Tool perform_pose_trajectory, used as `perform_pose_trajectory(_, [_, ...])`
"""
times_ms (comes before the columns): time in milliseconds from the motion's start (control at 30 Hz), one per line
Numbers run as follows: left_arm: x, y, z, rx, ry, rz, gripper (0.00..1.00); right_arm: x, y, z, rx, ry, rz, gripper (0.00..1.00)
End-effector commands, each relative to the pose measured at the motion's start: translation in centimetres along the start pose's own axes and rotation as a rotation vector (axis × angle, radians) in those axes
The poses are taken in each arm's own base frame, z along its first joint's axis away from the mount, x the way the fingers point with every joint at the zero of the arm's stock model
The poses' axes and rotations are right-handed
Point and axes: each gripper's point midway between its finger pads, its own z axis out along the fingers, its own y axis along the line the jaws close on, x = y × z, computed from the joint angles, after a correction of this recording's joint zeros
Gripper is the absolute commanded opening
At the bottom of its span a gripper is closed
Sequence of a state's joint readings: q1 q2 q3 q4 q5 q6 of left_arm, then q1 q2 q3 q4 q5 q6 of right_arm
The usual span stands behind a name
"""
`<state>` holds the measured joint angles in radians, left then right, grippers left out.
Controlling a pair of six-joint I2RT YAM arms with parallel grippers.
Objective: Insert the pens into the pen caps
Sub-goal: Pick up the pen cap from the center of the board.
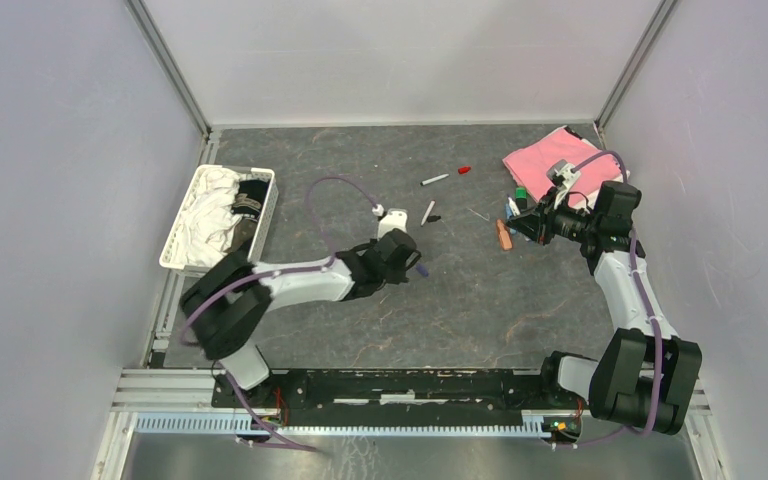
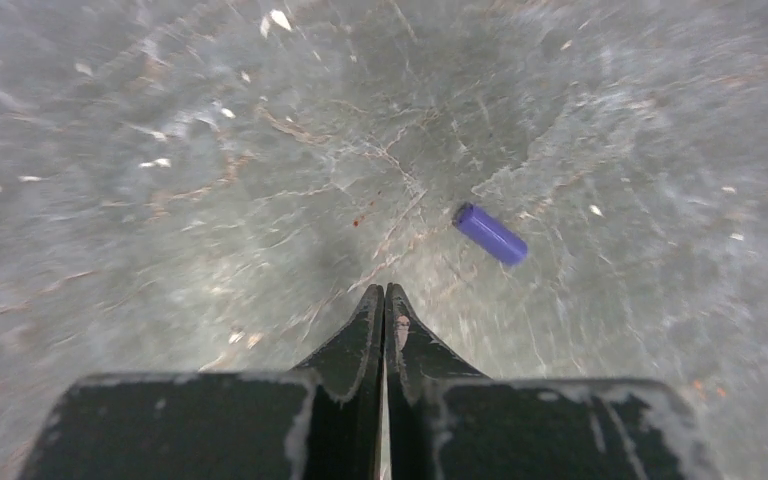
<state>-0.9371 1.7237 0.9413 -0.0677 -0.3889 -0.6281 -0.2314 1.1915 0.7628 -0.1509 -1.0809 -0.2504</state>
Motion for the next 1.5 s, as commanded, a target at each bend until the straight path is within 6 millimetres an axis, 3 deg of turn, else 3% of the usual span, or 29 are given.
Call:
perform_pose_trajectory(0, [-7.3, -0.4, -6.4, 0.081, -0.276, -0.056, 0.06, -1.5, 0.3, -0.3, -0.008, -0.037, -0.053, 0.0])
perform_pose_trajectory(67, [-10.1, -0.2, -9.5, 0.121, -0.39, -0.054, 0.1, -1.5, 0.3, -0.3, -0.005, -0.038, -0.055, 0.0])
perform_pose_trajectory(100, [-11.1, 0.1, -10.6, 0.127, -0.433, -0.063, 0.19, -1.5, 0.4, -0.3, -0.006, -0.038, -0.055, 0.0])
perform_pose_trajectory(133, [-12.0, 0.4, -11.6, 0.128, -0.473, -0.08, 0.31, -1.6, 0.4, -0.3, -0.005, -0.039, -0.058, 0.0])
perform_pose_trajectory(233, [-13.4, 1.5, -13.1, 0.104, -0.531, -0.155, 0.92, -1.6, 0.4, -0.4, -0.004, -0.041, -0.06, 0.0])
perform_pose_trajectory(267, [-13.5, 1.7, -13.1, 0.11, -0.523, -0.18, 0.99, -1.6, 0.4, -0.4, -0.002, -0.041, -0.061, 0.0])
perform_pose_trajectory(433, [-12.5, -0.9, -12.3, 0.233, -0.379, -0.306, 0.97, -1.6, 0.4, -0.4, 0.0, -0.041, -0.06, 0.0])
perform_pose_trajectory(533, [-10.1, -1.7, -10.3, 0.194, -0.234, -0.426, 0.83, -1.6, 0.3, -0.4, 0.001, -0.042, -0.061, 0.0])
perform_pose_trajectory(600, [-7.8, -2.1, -9.1, 0.109, -0.142, -0.494, 0.79, -1.6, 0.4, -0.4, 0.0, -0.042, -0.06, 0.0])
perform_pose_trajectory(667, [-6.5, -3.2, -8.4, 0.037, -0.11, -0.51, 0.64, -1.6, 0.3, -0.4, 0.0, -0.042, -0.059, 0.0])
perform_pose_trajectory(700, [-5.8, -3.2, -7.8, -0.022, -0.095, -0.507, 0.61, -1.6, 0.4, -0.4, -0.001, -0.042, -0.06, 0.0])
perform_pose_trajectory(800, [-3.7, -2.7, -6.0, -0.167, -0.023, -0.483, 0.59, -1.7, 0.4, -0.4, -0.002, -0.045, -0.062, 0.0])
perform_pose_trajectory(1033, [-1.4, -3.4, -2.6, -0.221, 0.033, -0.447, 0.6, -1.8, 0.5, -0.4, -0.006, -0.047, -0.063, 0.0])
perform_pose_trajectory(1233, [-0.6, -4.3, -0.4, -0.239, 0.063, -0.435, 0.6, -1.8, 0.6, -0.4, -0.008, -0.047, -0.062, 0.0])
perform_pose_trajectory(1467, [-0.6, -4.0, 1.0, -0.266, 0.064, -0.465, 0.58, -1.8, 0.6, -0.4, -0.01, -0.048, -0.059, 0.0])
